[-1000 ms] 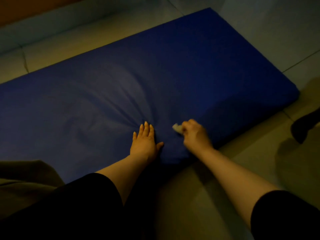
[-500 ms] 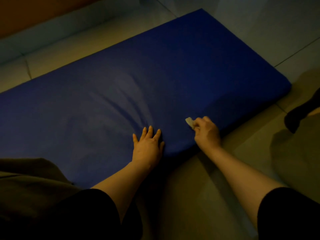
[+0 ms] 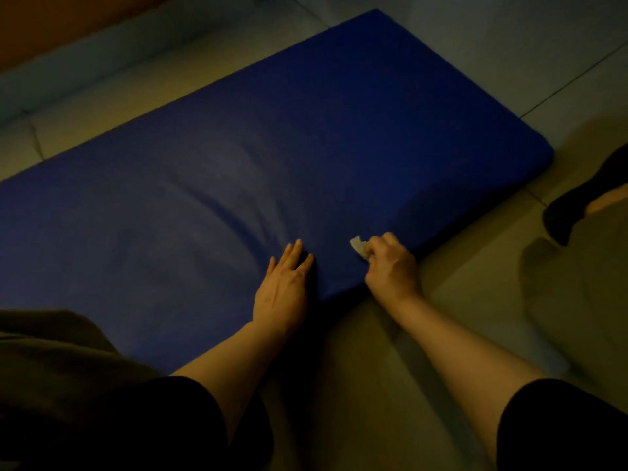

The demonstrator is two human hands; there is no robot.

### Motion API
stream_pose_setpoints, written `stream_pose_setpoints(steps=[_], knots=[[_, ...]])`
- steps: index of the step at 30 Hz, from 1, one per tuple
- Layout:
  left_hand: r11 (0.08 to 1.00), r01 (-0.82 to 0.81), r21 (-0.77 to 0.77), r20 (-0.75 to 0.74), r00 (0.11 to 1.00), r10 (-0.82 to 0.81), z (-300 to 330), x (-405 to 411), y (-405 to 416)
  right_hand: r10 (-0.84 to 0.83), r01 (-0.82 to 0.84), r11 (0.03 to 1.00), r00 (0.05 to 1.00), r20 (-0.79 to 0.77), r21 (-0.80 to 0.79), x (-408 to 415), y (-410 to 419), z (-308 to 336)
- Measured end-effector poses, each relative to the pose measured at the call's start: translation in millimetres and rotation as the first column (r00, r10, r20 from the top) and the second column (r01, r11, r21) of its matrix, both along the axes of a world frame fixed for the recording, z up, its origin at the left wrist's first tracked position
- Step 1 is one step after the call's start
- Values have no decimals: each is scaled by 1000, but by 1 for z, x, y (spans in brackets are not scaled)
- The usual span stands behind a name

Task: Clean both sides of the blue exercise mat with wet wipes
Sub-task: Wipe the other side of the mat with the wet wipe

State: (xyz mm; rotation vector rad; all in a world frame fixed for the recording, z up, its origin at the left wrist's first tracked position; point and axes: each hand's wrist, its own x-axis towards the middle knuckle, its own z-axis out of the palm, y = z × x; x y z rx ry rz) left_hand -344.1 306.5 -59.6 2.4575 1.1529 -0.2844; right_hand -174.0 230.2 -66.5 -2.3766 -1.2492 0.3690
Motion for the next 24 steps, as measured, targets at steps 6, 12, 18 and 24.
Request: stream_pose_setpoints(steps=[6, 12, 18, 24], knots=[[997, 2, -74, 8, 1000, -1, -1, 1, -1, 293, -282, 955, 947, -131, 97, -62, -14, 4], [998, -18, -67, 42, 999, 21, -2, 2, -2, -14, 17, 999, 997, -72, 51, 7, -20, -5], [1000, 21, 17, -17, 1000, -20, -6, 6, -4, 125, -100, 982, 980, -152, 157, -55, -26, -3], [987, 17, 162, 9, 1000, -19, -1, 24, -6, 4, 19, 987, 990, -142, 162, 3, -13, -11]])
